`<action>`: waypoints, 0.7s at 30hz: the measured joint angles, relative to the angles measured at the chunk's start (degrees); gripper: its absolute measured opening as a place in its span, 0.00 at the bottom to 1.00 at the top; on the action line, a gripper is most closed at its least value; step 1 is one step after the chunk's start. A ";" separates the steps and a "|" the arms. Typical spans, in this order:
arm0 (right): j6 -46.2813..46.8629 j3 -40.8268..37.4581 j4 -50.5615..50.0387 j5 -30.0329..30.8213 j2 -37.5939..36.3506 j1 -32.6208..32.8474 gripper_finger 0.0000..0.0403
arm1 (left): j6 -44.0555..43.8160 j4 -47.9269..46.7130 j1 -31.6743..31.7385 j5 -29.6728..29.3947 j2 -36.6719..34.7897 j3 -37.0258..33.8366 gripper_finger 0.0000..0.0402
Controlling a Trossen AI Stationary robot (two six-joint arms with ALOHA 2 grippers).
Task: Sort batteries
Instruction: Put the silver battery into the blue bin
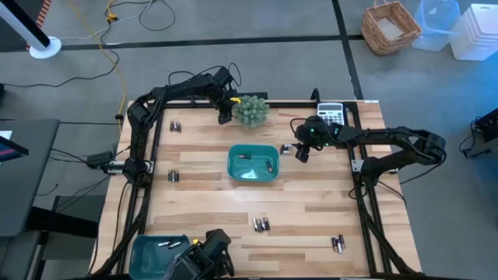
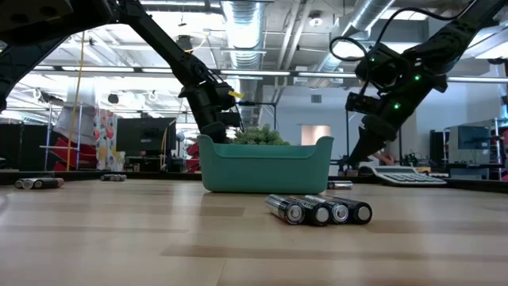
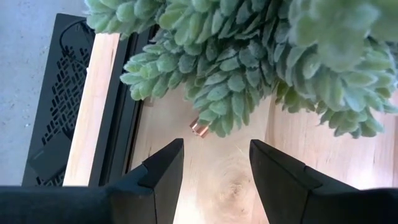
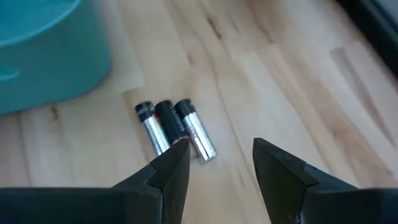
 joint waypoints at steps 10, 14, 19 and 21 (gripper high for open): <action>-0.30 -0.02 -1.82 -1.18 0.00 -1.24 0.48 | -0.11 0.34 0.00 0.00 0.00 -0.01 0.45; -0.46 -0.02 -1.12 -1.23 0.02 -1.84 0.48 | -0.09 0.70 0.00 0.00 0.00 -0.02 0.45; -0.17 -0.02 -0.98 -1.28 0.04 -1.79 0.48 | -0.48 0.69 0.00 0.02 0.00 -0.02 0.45; 0.34 -0.02 -0.79 -1.28 0.04 -1.81 0.48 | -0.50 0.68 0.00 0.02 0.00 -0.02 0.45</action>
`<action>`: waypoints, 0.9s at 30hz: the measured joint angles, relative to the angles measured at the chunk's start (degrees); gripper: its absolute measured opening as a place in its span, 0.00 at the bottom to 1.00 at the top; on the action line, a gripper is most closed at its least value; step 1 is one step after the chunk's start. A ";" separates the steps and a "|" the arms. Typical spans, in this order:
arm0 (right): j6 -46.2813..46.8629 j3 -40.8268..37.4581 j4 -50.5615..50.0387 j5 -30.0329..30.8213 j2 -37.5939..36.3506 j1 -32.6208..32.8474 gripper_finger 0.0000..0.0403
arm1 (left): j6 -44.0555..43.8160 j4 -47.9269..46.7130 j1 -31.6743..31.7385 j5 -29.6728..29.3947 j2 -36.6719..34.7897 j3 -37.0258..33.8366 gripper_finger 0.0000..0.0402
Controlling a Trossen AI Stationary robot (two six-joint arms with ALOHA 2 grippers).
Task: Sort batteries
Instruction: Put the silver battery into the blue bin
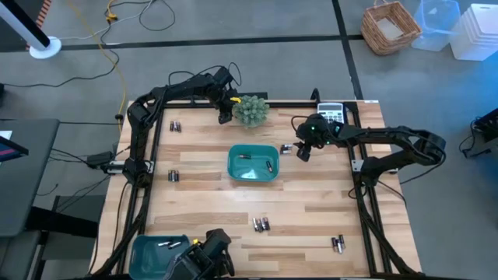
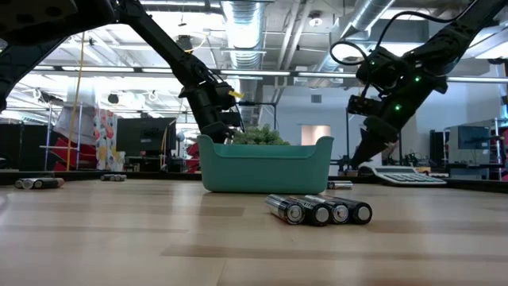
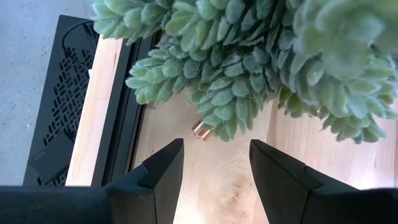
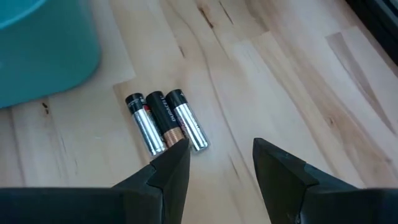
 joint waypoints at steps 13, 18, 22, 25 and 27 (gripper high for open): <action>0.02 0.03 8.68 0.70 9.02 0.72 0.48 | -0.26 -0.24 0.00 0.02 -0.02 -0.04 0.45; -0.29 0.00 8.33 0.85 11.60 0.72 0.48 | 0.02 -0.16 0.00 0.02 0.00 -0.04 0.45; 0.07 0.11 9.63 0.81 13.58 0.49 0.48 | -0.03 -0.17 0.00 0.02 0.00 -0.04 0.45; 0.02 0.05 10.61 0.80 13.81 0.86 0.48 | -0.02 -0.20 0.00 0.02 0.00 -0.04 0.45; -0.61 0.03 10.71 0.90 13.34 1.28 0.48 | -0.04 -0.20 0.00 0.02 -0.01 -0.04 0.45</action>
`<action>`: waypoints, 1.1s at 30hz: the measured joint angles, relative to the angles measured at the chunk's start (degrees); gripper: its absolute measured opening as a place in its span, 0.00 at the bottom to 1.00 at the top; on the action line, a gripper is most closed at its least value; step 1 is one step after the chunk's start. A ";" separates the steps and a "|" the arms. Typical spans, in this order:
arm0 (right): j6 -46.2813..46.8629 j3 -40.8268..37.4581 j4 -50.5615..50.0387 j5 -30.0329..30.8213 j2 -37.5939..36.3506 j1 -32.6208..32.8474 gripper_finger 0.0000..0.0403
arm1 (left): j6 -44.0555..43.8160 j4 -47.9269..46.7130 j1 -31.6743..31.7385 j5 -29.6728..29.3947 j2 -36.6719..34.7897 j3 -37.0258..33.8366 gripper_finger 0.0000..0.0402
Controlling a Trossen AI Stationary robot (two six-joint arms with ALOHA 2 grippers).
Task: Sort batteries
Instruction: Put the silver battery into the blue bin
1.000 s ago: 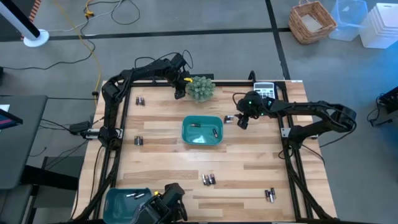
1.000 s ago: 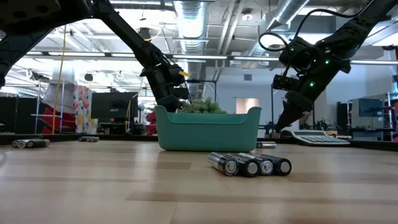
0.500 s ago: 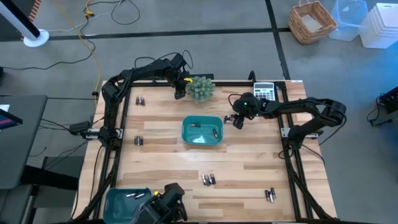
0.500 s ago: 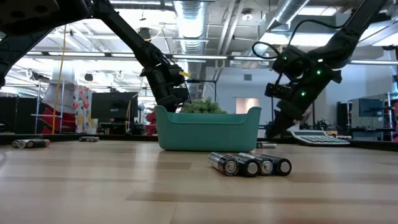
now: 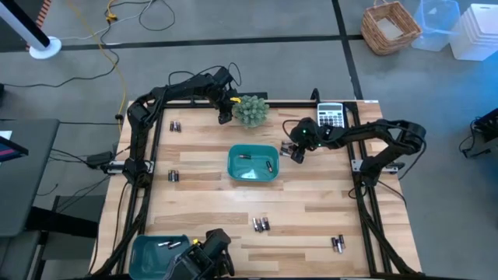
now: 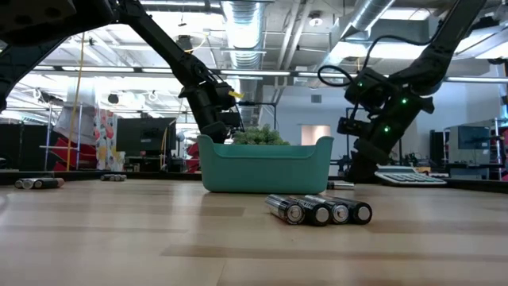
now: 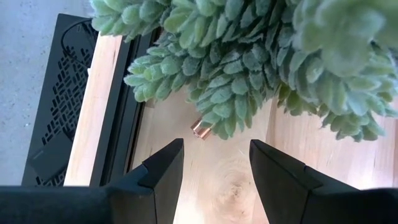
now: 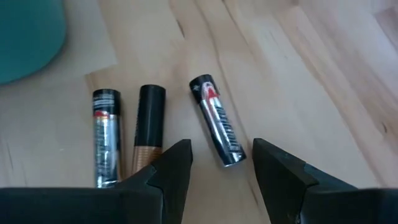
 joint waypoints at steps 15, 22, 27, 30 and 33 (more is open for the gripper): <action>-1.59 -0.01 2.52 -0.05 1.50 0.10 0.12 | -0.16 0.02 0.00 0.02 -0.01 0.00 0.45; -2.23 -0.01 3.28 0.14 1.48 0.08 0.04 | -0.20 0.02 0.00 0.02 0.00 0.00 0.45; -2.23 -0.03 4.00 0.37 1.50 0.08 0.04 | -1.17 0.02 0.00 0.02 0.01 0.00 0.45; -2.25 -0.06 4.08 0.41 1.28 0.04 0.04 | -1.49 0.02 0.01 0.02 -0.01 0.00 0.45; -1.97 -0.10 3.84 0.45 0.98 0.04 0.03 | -1.49 0.02 0.02 0.02 -0.02 0.00 0.45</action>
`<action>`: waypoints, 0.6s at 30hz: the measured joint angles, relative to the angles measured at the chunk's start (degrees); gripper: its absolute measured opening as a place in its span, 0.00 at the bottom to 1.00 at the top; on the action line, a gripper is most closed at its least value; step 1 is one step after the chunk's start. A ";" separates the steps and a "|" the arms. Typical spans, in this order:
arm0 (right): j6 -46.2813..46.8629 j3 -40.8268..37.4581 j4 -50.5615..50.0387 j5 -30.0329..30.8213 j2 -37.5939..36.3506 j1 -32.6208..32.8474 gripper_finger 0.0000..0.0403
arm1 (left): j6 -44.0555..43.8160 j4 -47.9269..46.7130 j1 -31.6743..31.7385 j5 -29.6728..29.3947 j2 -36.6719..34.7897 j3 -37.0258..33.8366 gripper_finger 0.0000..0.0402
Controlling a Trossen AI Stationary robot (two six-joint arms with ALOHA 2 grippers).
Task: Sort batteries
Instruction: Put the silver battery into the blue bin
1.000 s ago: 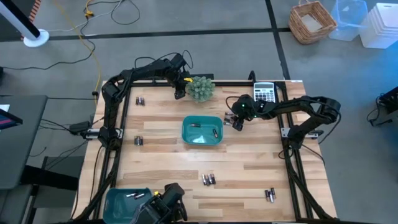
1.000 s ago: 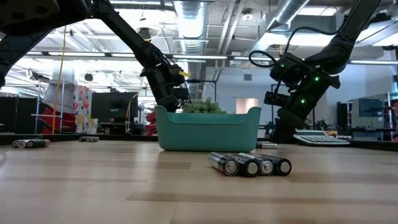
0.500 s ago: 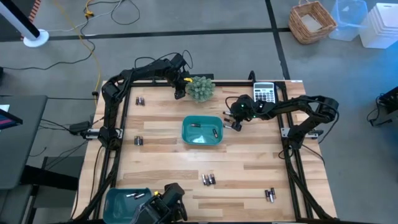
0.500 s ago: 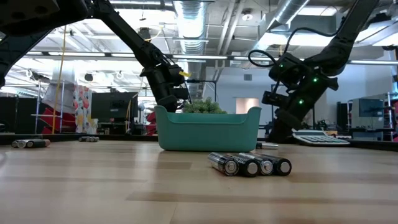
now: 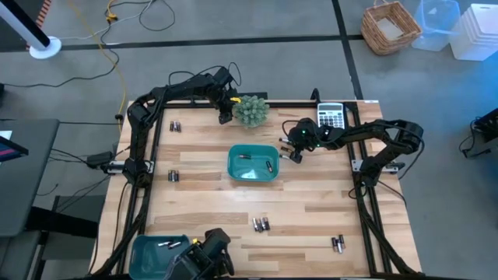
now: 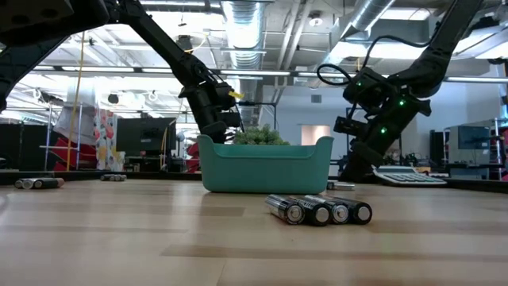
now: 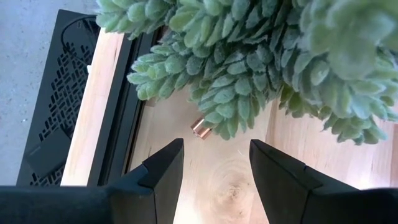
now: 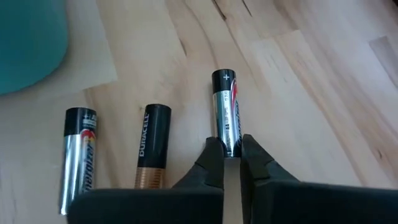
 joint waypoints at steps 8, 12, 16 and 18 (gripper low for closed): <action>0.82 -0.01 -0.52 0.05 -2.58 1.23 0.03 | -0.05 0.15 0.00 -0.02 -0.16 0.00 0.45; 1.46 -0.02 -1.78 0.12 -5.59 1.25 0.03 | -0.97 -0.65 0.03 -0.14 -0.28 0.80 0.45; 1.92 0.00 -2.96 0.16 -9.22 1.66 0.03 | -1.79 -2.57 0.15 -0.28 -0.46 2.52 0.45; 2.15 0.00 -3.81 0.16 -10.88 2.08 0.03 | -1.96 -3.23 0.15 -0.75 -1.17 2.73 0.45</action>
